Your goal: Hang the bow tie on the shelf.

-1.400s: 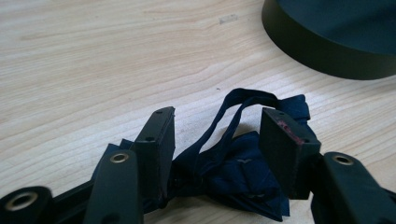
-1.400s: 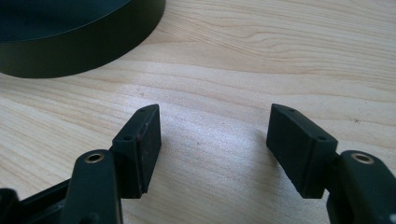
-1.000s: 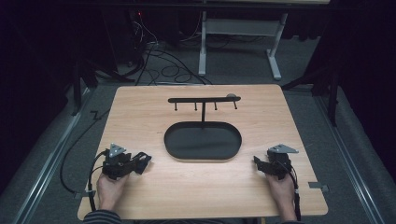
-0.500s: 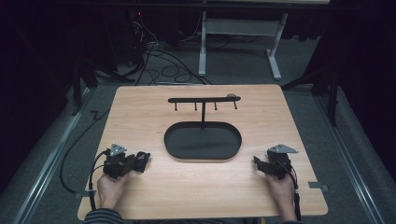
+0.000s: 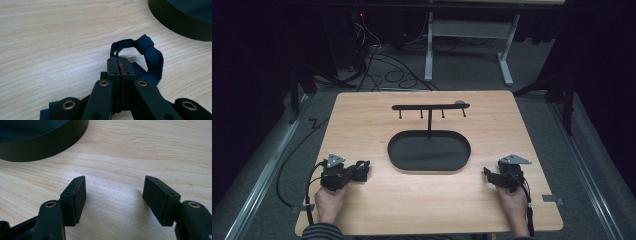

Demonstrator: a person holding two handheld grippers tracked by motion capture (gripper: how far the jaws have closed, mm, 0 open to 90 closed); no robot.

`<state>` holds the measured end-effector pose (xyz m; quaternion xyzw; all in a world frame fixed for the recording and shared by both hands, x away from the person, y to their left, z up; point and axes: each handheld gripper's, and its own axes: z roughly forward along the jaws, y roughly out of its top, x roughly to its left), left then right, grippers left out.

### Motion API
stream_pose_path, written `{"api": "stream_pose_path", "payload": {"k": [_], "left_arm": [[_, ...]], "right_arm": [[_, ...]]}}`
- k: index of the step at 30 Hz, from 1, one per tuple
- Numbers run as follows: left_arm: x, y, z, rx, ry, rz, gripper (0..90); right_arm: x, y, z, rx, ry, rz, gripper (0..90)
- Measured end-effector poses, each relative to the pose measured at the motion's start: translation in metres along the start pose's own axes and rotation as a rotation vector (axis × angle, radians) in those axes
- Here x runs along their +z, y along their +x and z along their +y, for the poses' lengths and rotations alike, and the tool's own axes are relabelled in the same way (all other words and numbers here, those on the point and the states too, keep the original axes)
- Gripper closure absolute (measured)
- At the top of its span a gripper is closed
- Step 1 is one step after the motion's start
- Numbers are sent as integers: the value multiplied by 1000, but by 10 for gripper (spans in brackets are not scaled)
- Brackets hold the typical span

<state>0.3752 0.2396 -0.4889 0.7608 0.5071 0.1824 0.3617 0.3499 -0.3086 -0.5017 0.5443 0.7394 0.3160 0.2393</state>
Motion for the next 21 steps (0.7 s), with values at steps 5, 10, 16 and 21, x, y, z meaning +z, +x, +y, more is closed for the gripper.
{"api": "stream_pose_path", "payload": {"k": [5, 10, 16, 21], "left_arm": [[-8, 0, 1, -9, -32, -7, 892], [-15, -2, 3, -9, -54, -11, 892], [-24, -6, 9, -3, -96, -21, 894], [-32, -12, 17, 6, -127, -35, 895]], "right_arm": [[0, 0, 0, 0, 0, 0, 369], [0, 0, 0, 0, 0, 0, 369], [0, 0, 0, 0, 0, 0, 369], [0, 0, 0, 0, -1, 1, 369]]}}
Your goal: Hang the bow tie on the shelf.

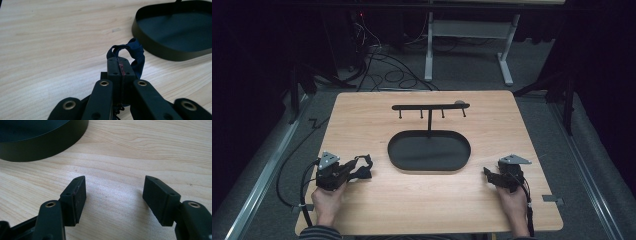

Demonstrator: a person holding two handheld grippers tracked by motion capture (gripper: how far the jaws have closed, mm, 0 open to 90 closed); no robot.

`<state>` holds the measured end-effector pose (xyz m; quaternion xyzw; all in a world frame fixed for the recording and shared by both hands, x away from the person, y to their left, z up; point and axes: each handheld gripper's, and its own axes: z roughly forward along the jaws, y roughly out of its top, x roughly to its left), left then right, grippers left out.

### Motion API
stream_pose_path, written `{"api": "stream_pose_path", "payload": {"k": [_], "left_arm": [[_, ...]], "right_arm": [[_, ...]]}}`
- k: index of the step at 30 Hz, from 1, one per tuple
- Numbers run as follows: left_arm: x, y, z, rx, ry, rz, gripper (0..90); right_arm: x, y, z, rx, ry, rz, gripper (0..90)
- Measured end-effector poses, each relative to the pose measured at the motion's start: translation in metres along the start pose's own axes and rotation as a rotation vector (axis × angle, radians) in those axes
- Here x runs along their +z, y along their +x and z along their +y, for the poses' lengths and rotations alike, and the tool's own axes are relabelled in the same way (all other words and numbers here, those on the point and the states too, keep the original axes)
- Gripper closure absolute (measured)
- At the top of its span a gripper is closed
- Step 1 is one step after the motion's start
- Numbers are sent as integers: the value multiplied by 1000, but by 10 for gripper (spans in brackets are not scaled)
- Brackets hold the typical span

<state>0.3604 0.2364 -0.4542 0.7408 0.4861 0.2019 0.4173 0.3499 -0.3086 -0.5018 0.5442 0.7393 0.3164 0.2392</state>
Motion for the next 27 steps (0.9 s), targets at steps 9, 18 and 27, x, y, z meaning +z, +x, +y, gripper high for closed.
{"api": "stream_pose_path", "payload": {"k": [9, 18, 27], "left_arm": [[-12, -8, 15, 0, -54, -40, 895], [-26, -17, 30, 12, -101, -79, 895], [-28, -27, 40, 34, -119, -111, 895]], "right_arm": [[0, 0, 0, 0, 1, 0, 369], [0, 0, 0, 1, 0, 1, 369], [0, 0, 0, 2, 0, 2, 369]]}}
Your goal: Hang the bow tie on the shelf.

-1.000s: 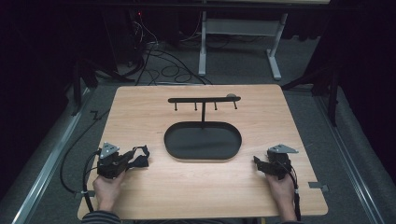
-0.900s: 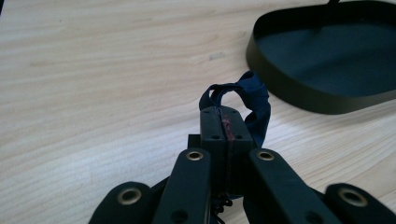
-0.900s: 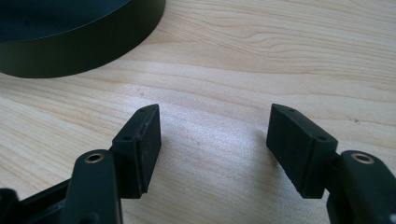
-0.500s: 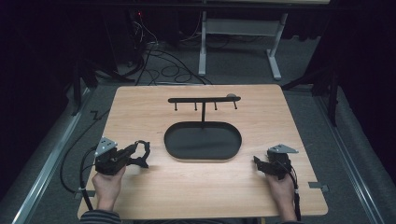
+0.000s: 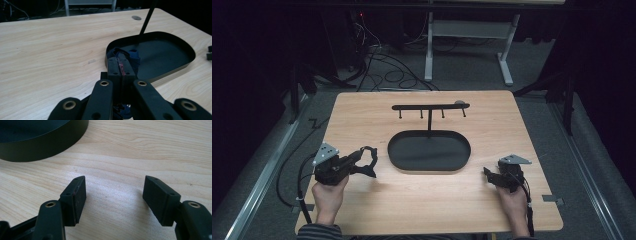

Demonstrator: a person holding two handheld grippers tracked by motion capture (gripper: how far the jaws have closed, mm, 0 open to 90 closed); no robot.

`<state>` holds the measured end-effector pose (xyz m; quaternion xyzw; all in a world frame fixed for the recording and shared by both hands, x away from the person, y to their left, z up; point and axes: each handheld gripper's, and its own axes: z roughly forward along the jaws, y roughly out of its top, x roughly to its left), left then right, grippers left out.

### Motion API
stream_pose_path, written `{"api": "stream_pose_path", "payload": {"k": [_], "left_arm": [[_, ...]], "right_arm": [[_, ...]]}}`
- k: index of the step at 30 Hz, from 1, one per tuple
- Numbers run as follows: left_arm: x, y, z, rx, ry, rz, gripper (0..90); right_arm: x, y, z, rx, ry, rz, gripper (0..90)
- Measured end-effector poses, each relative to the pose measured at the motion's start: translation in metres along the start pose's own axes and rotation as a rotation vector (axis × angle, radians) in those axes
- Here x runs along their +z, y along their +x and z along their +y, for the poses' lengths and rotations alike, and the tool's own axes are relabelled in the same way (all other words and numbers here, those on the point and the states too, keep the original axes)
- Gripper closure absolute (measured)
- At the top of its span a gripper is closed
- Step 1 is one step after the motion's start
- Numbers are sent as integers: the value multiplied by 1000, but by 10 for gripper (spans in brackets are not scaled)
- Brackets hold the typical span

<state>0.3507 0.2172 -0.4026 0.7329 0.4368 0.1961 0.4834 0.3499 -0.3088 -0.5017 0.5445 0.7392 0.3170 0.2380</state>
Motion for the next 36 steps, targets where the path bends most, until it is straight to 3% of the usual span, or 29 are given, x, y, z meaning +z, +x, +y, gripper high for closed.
{"api": "stream_pose_path", "payload": {"k": [21, 30, 36], "left_arm": [[3, -16, 19, 46, -18, -53, 896], [7, -19, 24, 16, -37, -99, 896], [10, -25, 32, 44, -41, -108, 896]], "right_arm": [[0, 1, 0, -7, 1, -1, 366], [0, 1, 0, -8, 1, -1, 367], [0, 1, 0, -9, 1, 0, 367]]}}
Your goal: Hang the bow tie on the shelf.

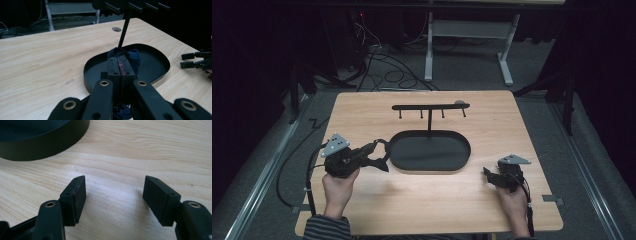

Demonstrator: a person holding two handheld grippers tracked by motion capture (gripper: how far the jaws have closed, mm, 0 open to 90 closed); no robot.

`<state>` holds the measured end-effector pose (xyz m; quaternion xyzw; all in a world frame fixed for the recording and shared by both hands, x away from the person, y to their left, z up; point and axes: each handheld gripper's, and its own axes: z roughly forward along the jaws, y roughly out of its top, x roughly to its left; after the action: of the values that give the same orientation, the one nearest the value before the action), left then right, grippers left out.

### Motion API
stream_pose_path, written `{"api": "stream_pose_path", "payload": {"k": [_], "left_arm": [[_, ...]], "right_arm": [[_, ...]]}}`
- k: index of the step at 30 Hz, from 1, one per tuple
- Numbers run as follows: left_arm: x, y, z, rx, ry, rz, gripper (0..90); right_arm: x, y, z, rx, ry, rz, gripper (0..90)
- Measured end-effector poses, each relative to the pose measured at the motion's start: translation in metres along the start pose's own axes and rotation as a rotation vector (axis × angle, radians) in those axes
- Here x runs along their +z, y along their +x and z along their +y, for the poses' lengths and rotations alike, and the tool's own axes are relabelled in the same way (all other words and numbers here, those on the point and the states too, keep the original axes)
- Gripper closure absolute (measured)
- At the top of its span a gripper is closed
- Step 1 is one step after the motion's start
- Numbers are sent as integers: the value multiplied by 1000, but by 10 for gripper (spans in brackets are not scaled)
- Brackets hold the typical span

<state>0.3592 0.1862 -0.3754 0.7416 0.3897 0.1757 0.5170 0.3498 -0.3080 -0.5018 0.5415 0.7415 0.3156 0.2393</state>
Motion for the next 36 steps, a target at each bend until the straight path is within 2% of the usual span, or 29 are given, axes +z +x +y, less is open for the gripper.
{"api": "stream_pose_path", "payload": {"k": [8, 14, 19, 26, 36], "left_arm": [[8, -5, 13, 24, 6, -15, 897], [13, -8, 19, 40, 21, -11, 896], [16, -11, 26, 42, 27, -11, 896], [25, -9, 38, 34, 35, 6, 896], [37, -15, 52, 58, 22, 2, 896]], "right_arm": [[0, 0, 0, 1, 0, 1, 368], [0, 0, 0, 3, 0, 1, 368], [0, 0, 0, 1, 1, 4, 367], [0, 0, 0, -7, 0, 8, 367], [0, 0, 0, 1, 0, 6, 370]]}}
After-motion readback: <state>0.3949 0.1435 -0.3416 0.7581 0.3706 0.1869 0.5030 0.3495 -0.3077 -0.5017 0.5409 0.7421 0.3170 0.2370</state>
